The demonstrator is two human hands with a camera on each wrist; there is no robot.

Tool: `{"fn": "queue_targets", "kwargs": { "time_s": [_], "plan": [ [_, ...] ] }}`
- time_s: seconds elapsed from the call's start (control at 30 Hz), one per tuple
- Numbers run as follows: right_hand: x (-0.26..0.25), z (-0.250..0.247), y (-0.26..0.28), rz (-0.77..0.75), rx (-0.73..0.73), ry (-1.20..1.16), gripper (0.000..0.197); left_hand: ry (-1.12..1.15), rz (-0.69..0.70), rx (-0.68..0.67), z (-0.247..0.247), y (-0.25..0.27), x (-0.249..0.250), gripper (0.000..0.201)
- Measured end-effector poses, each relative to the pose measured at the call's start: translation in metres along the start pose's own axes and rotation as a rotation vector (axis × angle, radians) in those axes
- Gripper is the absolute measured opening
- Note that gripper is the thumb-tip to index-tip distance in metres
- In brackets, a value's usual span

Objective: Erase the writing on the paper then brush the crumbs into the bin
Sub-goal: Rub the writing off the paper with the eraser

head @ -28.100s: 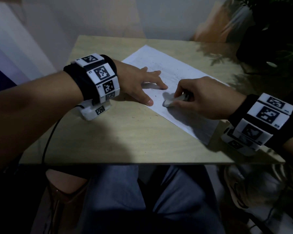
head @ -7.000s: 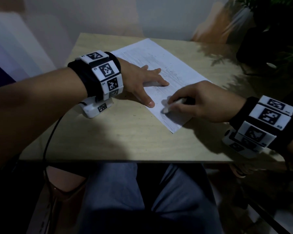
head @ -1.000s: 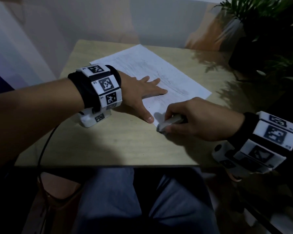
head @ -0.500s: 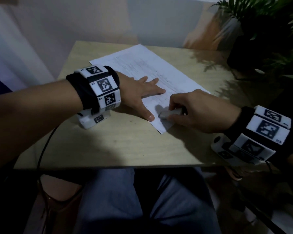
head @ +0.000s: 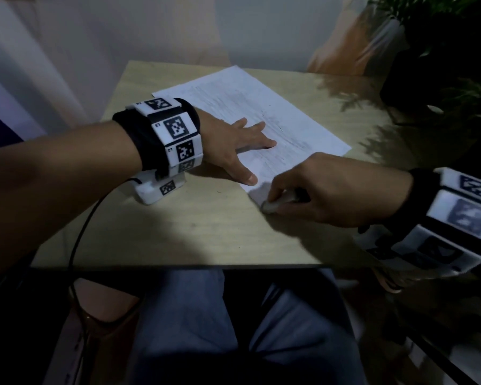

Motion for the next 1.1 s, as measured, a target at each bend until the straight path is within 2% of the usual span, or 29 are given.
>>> {"fn": "queue_targets", "kwargs": {
  "time_s": [0.1,0.17,0.23,0.3,0.37,0.43,0.57,0.67,0.77,0.87,1.03,1.1],
  "plan": [
    [0.011,-0.002,0.008,0.005,-0.041,-0.027,0.029,0.001,0.002,-0.006,0.000,0.000,0.000,0.094],
    [0.024,-0.010,0.010,0.045,0.056,-0.027,0.028,-0.006,0.015,0.004,0.000,0.001,0.004,0.096],
    [0.040,-0.013,0.013,0.102,0.111,-0.103,0.031,-0.026,0.070,0.023,-0.001,0.002,0.012,0.102],
    [0.049,-0.008,0.015,0.136,0.086,-0.216,0.030,-0.037,0.142,0.010,0.001,0.002,0.022,0.104],
    [0.051,-0.006,0.016,0.141,0.076,-0.226,0.036,-0.044,0.174,-0.032,0.006,0.002,0.025,0.100],
    [0.054,-0.007,0.014,0.147,0.091,-0.181,0.047,-0.059,0.143,-0.051,0.008,0.002,0.022,0.095],
    [0.056,-0.012,0.003,0.146,0.167,-0.098,0.029,-0.084,0.035,0.001,0.002,0.002,0.011,0.097],
    [0.055,-0.016,-0.008,0.146,0.209,-0.067,0.028,-0.087,-0.003,0.036,-0.002,0.003,0.007,0.097],
    [0.060,-0.021,-0.015,0.169,0.232,-0.011,0.028,-0.082,0.073,0.039,-0.003,0.003,0.016,0.091],
    [0.070,-0.023,-0.016,0.213,0.232,0.048,0.033,-0.082,0.154,-0.037,0.005,0.003,0.024,0.088],
    [0.050,-0.013,-0.013,0.122,0.129,-0.052,0.030,-0.103,0.088,-0.050,0.006,0.001,0.016,0.090],
    [0.056,-0.014,-0.013,0.146,0.152,-0.008,0.028,-0.099,0.073,-0.046,0.005,0.001,0.015,0.090]
  ]
}}
Point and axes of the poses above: each hand's wrist, its own y-axis away from the middle knuckle, its own z-axis out of the palm, x = y × z, the point moved 10 cm from there along -y, towards the middle knuckle, and after that the axes turned 7 degrees about y, right-handed, at the moved point
